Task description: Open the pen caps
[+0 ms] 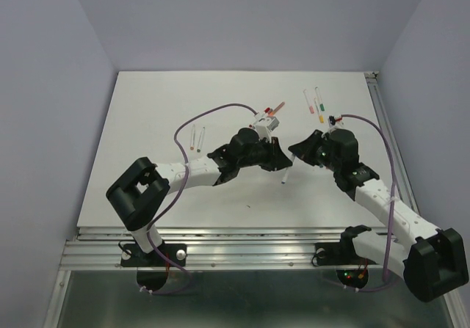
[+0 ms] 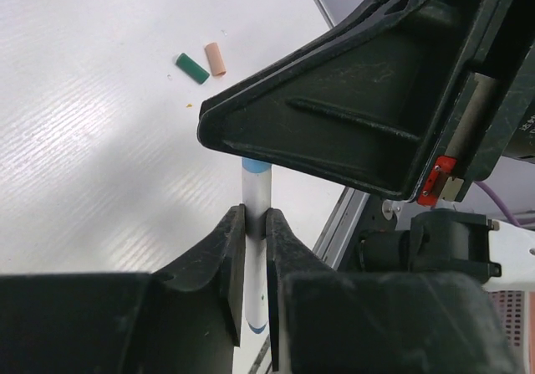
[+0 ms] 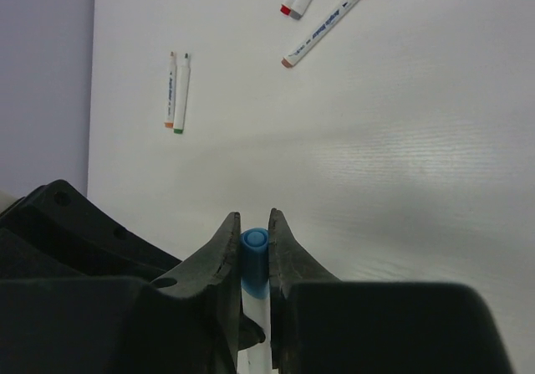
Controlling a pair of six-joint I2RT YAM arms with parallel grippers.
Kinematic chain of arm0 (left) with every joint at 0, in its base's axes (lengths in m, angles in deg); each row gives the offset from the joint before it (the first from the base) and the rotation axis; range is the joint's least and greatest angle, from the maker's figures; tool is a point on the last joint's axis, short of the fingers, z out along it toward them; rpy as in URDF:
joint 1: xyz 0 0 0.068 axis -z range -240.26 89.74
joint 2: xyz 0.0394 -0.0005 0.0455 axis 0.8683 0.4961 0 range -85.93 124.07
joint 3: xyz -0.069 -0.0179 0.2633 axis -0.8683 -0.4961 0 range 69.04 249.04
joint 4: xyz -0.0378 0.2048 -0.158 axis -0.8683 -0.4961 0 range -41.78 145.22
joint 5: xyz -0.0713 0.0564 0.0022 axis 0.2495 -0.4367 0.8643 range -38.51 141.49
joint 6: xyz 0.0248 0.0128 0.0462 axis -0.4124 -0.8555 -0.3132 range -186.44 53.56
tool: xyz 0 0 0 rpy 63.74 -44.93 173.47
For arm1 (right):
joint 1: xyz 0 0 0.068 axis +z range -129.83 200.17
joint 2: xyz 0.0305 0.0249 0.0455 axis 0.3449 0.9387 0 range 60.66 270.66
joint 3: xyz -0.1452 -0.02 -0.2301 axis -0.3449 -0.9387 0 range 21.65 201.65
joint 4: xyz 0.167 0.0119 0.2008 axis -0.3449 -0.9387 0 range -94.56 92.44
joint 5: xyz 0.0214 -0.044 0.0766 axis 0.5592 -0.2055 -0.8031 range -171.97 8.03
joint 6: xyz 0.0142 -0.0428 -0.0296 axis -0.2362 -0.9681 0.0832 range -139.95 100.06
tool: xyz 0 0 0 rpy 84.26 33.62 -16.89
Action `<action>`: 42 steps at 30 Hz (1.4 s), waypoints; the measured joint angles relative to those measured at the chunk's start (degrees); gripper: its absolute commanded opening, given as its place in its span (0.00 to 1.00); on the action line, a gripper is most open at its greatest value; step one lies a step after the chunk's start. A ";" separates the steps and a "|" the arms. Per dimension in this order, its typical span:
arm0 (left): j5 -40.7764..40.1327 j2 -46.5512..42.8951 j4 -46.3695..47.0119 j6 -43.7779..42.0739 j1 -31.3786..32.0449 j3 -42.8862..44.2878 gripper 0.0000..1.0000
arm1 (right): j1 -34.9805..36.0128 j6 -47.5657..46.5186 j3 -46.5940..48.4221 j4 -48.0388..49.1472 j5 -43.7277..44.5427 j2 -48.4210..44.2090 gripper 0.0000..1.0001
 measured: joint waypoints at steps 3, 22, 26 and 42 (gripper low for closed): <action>0.00 0.00 -0.09 -0.02 0.00 -0.02 0.39 | 0.00 0.85 0.02 0.09 -0.92 0.39 0.01; 0.81 1.01 -1.55 -0.63 0.90 0.26 0.00 | 0.00 3.58 0.26 0.04 -4.15 0.96 0.01; -1.77 -0.48 0.26 -0.09 1.31 -2.58 0.00 | 0.52 2.43 2.64 -1.75 -1.66 3.74 0.01; -13.20 -21.73 -8.15 7.91 9.14 -24.57 0.00 | -2.27 -7.52 27.08 -1.29 24.37 26.64 0.01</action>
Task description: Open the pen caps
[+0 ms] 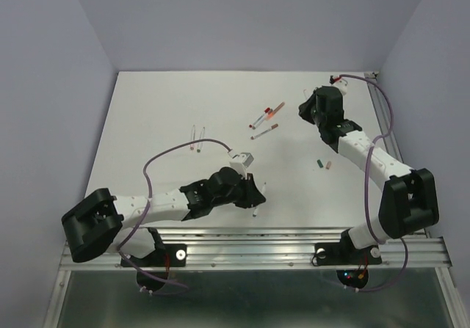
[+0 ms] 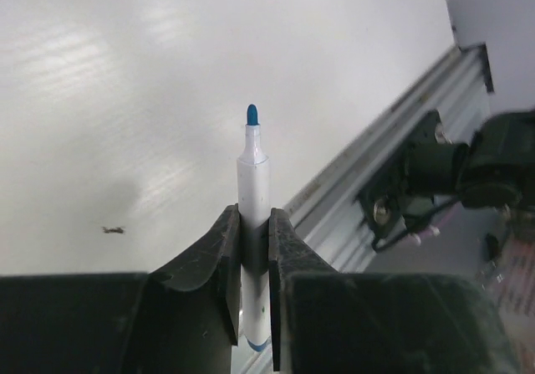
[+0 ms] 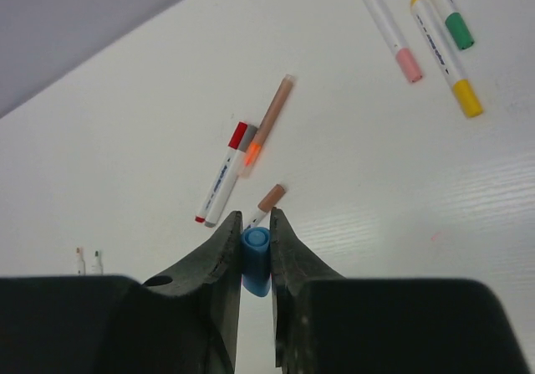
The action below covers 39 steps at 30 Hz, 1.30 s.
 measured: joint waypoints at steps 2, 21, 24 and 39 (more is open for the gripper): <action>-3.69 -1.25 -4.55 -0.33 -0.50 2.29 0.00 | 0.02 -0.87 -0.04 -0.74 -0.04 -0.04 0.01; -25.66 23.67 -33.79 -12.33 -28.13 36.52 0.08 | 0.00 -4.37 -16.31 -9.31 4.81 -0.17 0.19; -26.95 27.30 -35.74 -13.42 -29.35 38.91 0.13 | 0.00 -4.33 -16.31 -10.40 5.46 1.90 0.26; -28.98 30.23 -40.26 -16.15 -31.43 42.60 0.20 | 0.00 -4.83 -18.29 -11.06 5.22 -3.69 0.87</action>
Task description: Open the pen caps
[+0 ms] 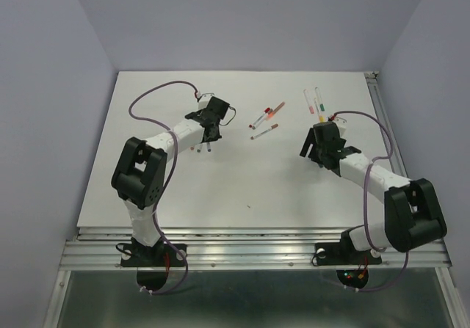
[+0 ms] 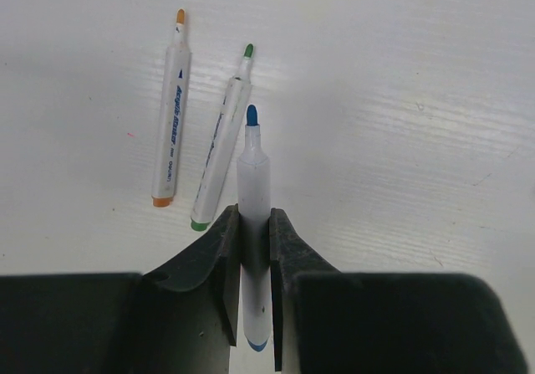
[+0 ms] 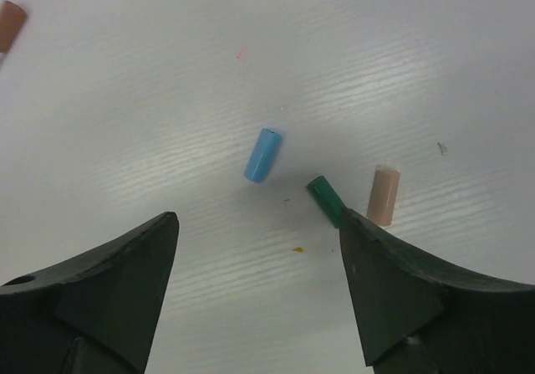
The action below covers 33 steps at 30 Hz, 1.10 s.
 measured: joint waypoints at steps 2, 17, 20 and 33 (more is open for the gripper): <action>-0.13 0.98 -0.04 -0.66 0.00 0.74 0.22 | 0.00 -0.17 -1.03 -0.02 -0.37 -4.55 0.98; 0.98 8.52 -0.22 -8.90 -1.14 6.47 0.58 | 0.00 -1.25 -5.53 2.49 -1.95 -17.57 1.00; 2.54 8.44 0.00 -9.99 -1.14 7.10 0.68 | 0.00 -1.38 -5.53 2.45 -1.97 -16.74 1.00; 23.58 0.20 8.76 -20.44 3.87 8.00 0.99 | 0.00 -1.70 -5.53 2.58 -2.93 -18.34 1.00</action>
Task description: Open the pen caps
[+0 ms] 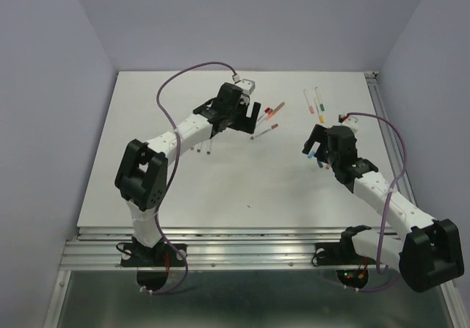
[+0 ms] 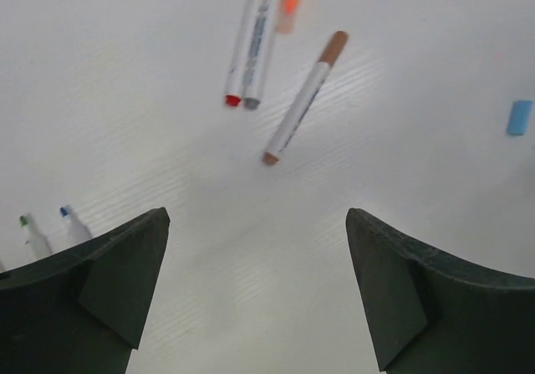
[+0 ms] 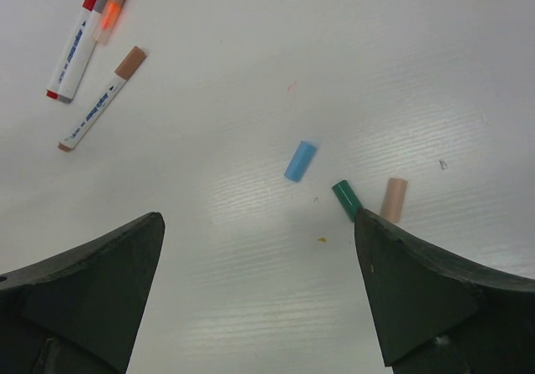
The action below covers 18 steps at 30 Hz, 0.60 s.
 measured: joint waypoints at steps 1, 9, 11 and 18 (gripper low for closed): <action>2.12 0.70 0.28 -0.92 0.81 1.49 0.99 | 0.00 -0.02 0.00 0.00 -0.09 -0.22 1.00; 8.72 13.40 0.57 -4.24 2.89 14.08 0.99 | 0.00 -0.20 0.00 0.02 -0.42 -0.72 1.00; 9.25 15.52 -0.15 -4.59 2.89 14.62 0.99 | 0.00 -0.22 0.00 0.04 -0.42 -0.72 1.00; 9.86 18.10 -3.21 -4.92 3.21 14.53 0.99 | 0.00 -0.20 0.00 0.02 -0.42 -0.70 1.00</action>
